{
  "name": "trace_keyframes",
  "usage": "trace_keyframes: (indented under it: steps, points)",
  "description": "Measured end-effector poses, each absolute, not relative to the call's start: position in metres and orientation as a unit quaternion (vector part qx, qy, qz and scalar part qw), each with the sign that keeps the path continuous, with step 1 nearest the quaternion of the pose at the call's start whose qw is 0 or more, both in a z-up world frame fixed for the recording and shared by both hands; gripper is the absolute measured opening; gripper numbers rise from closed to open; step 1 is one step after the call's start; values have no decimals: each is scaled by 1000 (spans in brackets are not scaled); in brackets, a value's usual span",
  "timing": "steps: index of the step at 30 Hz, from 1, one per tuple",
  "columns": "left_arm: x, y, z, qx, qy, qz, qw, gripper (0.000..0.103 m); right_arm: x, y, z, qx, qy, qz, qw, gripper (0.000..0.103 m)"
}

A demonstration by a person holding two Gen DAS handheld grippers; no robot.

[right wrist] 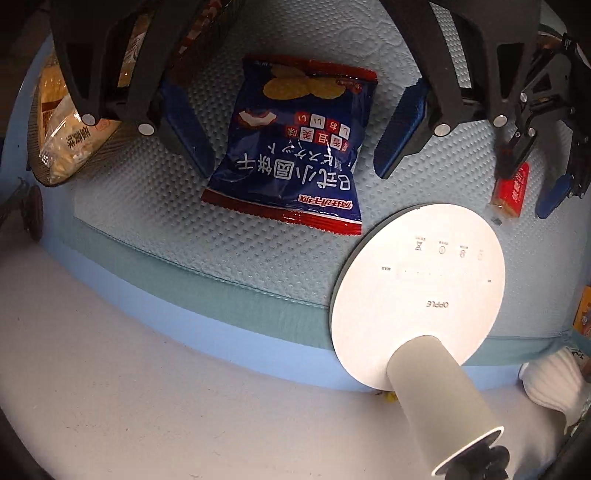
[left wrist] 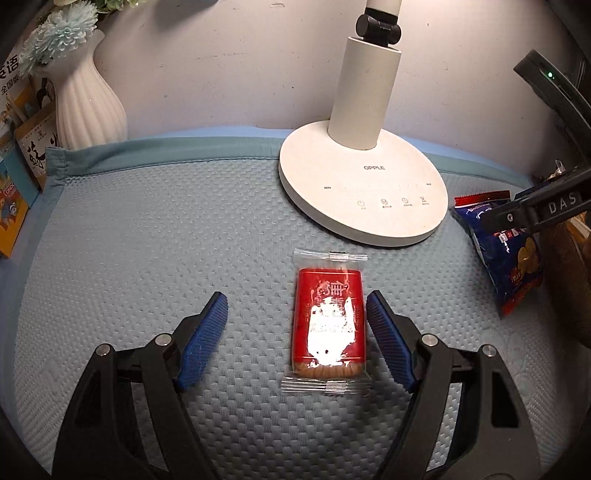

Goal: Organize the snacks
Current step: 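Reach the right tool to the blue biscuit bag while the left tool reaches the red packet, then close the right tool on the blue biscuit bag while the left tool grips the red caramel biscuit packet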

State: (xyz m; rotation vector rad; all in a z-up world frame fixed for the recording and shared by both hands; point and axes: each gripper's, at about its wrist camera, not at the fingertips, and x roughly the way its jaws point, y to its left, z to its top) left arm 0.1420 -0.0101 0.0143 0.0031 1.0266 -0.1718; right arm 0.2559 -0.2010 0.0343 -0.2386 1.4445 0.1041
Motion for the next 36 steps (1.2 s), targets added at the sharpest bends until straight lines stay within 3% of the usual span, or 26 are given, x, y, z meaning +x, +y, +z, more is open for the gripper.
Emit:
trace_keyframes:
  steps: [3, 5, 7, 9, 15, 29, 32, 36]
  points:
    - [146, -12, 11, 7, 489, -81, 868, 77, 258, -195, 25, -139, 669, 48, 729, 88]
    - [147, -14, 12, 12, 486, -76, 870, 70, 257, -193, 26, -145, 669, 47, 727, 87]
    - [148, -16, 12, 20, 483, -73, 872, 48, 257, -192, 29, -145, 666, 48, 730, 81]
    - [148, -15, 13, 28, 481, -69, 873, 35, 253, -188, 34, -154, 659, 50, 735, 73]
    - [134, -8, 19, -5, 486, -84, 870, 34, 220, -170, 46, -113, 664, 107, 731, 64]
    - [4, -15, 28, -63, 499, -119, 856, 34, 32, -186, 68, -53, 620, 132, 772, 64]
    - [-16, -23, 31, -61, 489, -117, 862, 34, -1, -191, 73, -42, 591, 133, 794, 66]
    - [-33, -23, 38, -71, 483, -127, 863, 34, -27, -217, 73, 8, 551, 146, 821, 80]
